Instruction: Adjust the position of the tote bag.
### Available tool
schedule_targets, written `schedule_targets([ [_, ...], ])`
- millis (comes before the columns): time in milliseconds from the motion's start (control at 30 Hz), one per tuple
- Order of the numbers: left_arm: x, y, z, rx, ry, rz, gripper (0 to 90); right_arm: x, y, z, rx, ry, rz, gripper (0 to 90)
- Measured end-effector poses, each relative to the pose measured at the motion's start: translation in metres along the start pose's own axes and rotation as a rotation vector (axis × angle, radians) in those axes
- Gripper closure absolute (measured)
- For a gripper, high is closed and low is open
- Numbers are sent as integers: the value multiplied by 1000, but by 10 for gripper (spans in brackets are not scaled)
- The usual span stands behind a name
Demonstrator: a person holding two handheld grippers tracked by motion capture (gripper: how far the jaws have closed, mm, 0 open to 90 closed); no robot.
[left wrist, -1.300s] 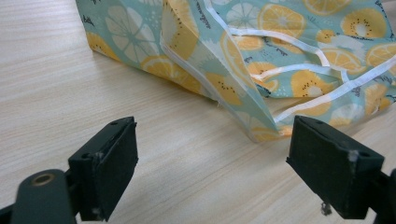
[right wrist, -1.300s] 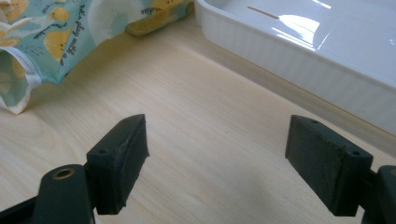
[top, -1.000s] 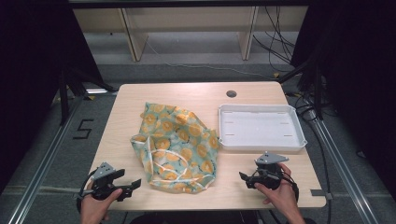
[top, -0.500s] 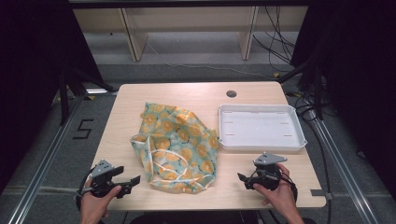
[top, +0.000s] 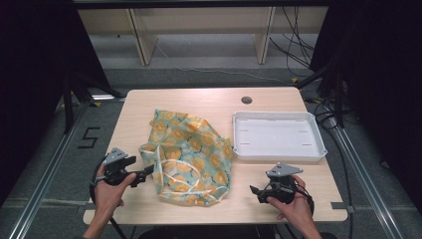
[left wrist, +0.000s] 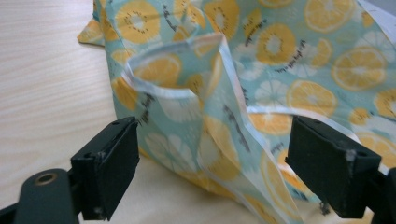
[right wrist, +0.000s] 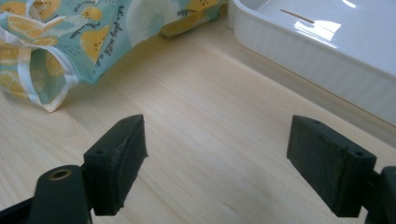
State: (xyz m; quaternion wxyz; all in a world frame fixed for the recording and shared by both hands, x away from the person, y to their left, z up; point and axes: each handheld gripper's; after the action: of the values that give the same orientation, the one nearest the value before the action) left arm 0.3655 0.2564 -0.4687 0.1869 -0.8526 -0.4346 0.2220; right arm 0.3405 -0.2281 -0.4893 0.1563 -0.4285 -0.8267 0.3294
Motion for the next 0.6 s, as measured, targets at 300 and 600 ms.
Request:
schedule_targets([
  [300, 19, 6, -23, 8, -3, -60, 203, 1, 1, 0, 6, -4, -2, 211],
  [600, 32, 22, -36, 55, 43, -79, 433, 7, 4, -6, -6, 5, -34, 212],
])
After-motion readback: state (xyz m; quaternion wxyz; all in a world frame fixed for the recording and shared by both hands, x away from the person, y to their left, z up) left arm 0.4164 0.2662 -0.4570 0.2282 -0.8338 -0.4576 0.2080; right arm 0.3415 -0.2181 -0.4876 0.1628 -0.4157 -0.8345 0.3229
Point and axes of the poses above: each handheld gripper's, and its own axes: y roughly forward along the jaws, z roughly out of its underside, x roughly to its left, and after that the axes turned 5 degrees about z, right-handed
